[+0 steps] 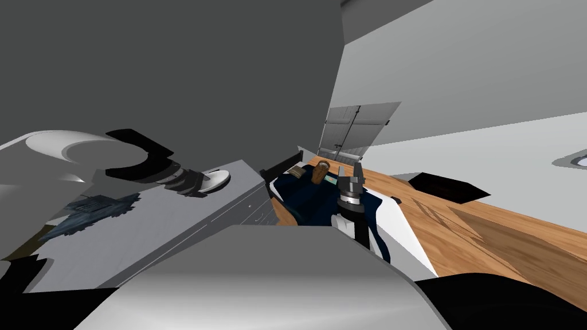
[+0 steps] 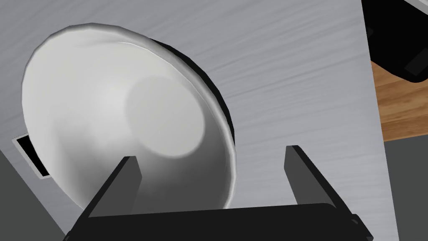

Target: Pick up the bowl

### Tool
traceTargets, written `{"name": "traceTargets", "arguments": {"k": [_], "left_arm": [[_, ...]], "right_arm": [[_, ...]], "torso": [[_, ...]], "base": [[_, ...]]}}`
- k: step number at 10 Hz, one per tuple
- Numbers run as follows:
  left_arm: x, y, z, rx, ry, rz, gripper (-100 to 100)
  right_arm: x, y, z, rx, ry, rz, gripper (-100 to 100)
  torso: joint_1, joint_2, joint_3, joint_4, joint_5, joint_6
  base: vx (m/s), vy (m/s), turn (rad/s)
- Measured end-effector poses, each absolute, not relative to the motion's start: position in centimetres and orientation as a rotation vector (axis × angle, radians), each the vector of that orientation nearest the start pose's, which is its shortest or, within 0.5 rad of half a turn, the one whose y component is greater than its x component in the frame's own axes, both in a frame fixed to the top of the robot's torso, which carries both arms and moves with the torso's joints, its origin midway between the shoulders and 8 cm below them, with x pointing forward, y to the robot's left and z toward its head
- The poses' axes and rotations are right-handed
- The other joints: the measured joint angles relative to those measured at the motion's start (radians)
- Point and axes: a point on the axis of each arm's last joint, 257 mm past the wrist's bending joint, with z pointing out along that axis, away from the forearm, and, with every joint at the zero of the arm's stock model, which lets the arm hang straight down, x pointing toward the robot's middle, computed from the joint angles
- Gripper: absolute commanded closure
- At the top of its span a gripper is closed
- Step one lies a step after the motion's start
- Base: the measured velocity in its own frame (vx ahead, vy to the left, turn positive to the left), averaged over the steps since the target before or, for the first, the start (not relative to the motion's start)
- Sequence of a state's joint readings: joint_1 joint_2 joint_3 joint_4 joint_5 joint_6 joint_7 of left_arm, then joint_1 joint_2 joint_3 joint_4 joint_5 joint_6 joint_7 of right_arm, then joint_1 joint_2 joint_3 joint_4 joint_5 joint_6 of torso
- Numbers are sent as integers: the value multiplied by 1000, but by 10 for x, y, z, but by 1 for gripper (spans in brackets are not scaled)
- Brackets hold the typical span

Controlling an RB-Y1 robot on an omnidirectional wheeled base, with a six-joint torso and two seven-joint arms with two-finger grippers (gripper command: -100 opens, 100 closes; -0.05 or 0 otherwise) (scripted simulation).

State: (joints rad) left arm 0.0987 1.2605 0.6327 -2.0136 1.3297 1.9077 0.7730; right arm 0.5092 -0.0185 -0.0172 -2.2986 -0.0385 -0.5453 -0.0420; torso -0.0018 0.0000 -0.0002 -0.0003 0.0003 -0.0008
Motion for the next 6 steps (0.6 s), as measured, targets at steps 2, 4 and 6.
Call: {"name": "traceTargets", "arguments": {"k": [2, 4, 6], "left_arm": [[300, 489, -106, -2565, 1381, -326, -100], [300, 489, -107, -2563, 1383, -328, 100], [300, 489, -107, -2563, 1382, -328, 100]], "right_arm": [[330, -286, 39, 635, 553, 1359, 0], [330, -286, 39, 635, 553, 1359, 0], [330, -286, 39, 635, 553, 1359, 0]], "torso": [[-1, 1, 1, 0, 0, 0], [0, 1, 0, 0, 0, 0], [0, 0, 0, 0, 0, 0]], "base": [[-13, -11, -20], [0, 0, 0], [0, 0, 0]]}}
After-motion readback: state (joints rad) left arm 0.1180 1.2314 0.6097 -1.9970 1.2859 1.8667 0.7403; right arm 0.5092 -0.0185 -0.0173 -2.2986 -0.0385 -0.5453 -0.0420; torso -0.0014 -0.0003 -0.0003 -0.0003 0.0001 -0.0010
